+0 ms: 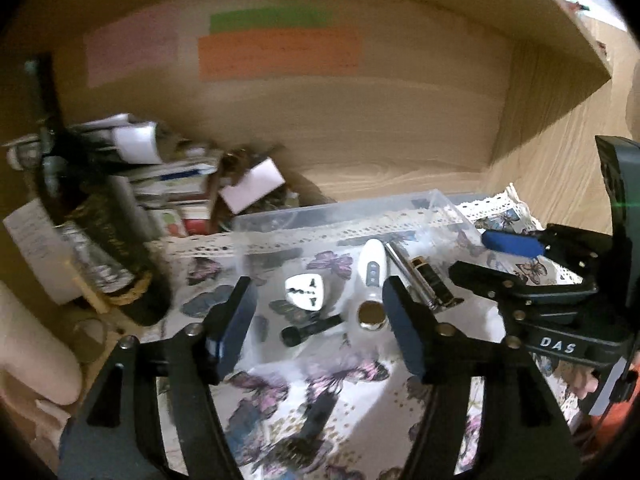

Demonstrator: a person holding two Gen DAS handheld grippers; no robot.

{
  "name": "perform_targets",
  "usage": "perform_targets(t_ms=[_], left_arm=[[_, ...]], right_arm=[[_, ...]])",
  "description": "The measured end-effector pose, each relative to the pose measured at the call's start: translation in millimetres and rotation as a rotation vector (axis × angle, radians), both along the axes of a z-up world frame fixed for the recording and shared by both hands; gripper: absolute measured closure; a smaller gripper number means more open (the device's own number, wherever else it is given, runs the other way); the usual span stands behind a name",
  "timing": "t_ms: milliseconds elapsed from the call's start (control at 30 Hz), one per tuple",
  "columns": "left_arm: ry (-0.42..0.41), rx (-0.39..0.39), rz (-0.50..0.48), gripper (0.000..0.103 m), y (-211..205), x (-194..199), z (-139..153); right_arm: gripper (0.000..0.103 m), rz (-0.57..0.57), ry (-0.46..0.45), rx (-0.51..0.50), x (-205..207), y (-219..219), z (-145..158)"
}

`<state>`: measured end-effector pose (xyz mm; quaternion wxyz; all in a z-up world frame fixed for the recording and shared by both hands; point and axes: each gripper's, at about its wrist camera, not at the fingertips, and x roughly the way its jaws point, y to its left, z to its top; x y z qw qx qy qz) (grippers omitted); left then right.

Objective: Organize rigid objects
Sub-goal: 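Release the white device into the box with the left tool while the right tool drops the rod in, then grasp the bronze cone piece with the left tool while the right tool grasps the small black item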

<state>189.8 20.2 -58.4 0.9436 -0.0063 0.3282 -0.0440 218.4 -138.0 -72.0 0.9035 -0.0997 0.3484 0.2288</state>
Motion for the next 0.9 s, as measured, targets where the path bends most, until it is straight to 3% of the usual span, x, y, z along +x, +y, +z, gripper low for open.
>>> perform_targets(t_ms=[100, 233, 467, 567, 600, 733, 800, 867, 900], left_arm=[[0.001, 0.006, 0.012, 0.027, 10.7, -15.6, 1.2], [0.011, 0.022, 0.034, 0.017, 23.9, -34.2, -5.5], [0.100, 0.062, 0.040, 0.014, 34.5, -54.7, -43.3], [0.151, 0.041, 0.012, 0.014, 35.6, -58.3, -66.1], [0.171, 0.023, 0.004, 0.017, 36.0, -58.0, -72.8], [0.268, -0.017, -0.036, 0.047, 30.0, -56.9, -101.0], [0.283, -0.020, -0.050, 0.054, 26.4, -57.9, -108.1], [0.268, -0.020, -0.063, 0.071, 24.0, -59.3, -111.1], [0.264, -0.012, -0.061, 0.072, 23.7, -59.1, -112.3]], right_arm=[[0.038, 0.008, -0.025, 0.003, -12.2, 3.2, 4.6], [0.028, 0.025, -0.057, 0.002, -27.3, 8.9, 7.0], [0.027, 0.052, -0.047, -0.010, -44.8, 20.9, -3.6], [0.027, 0.061, -0.033, -0.021, -49.8, 24.9, -10.6], [0.027, 0.062, -0.029, -0.025, -51.4, 25.8, -12.4], [0.027, 0.081, -0.004, -0.045, -56.6, 33.2, -24.5], [0.026, 0.089, 0.013, -0.052, -56.5, 37.0, -30.1], [0.026, 0.093, 0.029, -0.061, -56.9, 41.6, -36.8], [0.026, 0.096, 0.035, -0.065, -57.6, 43.5, -39.2]])
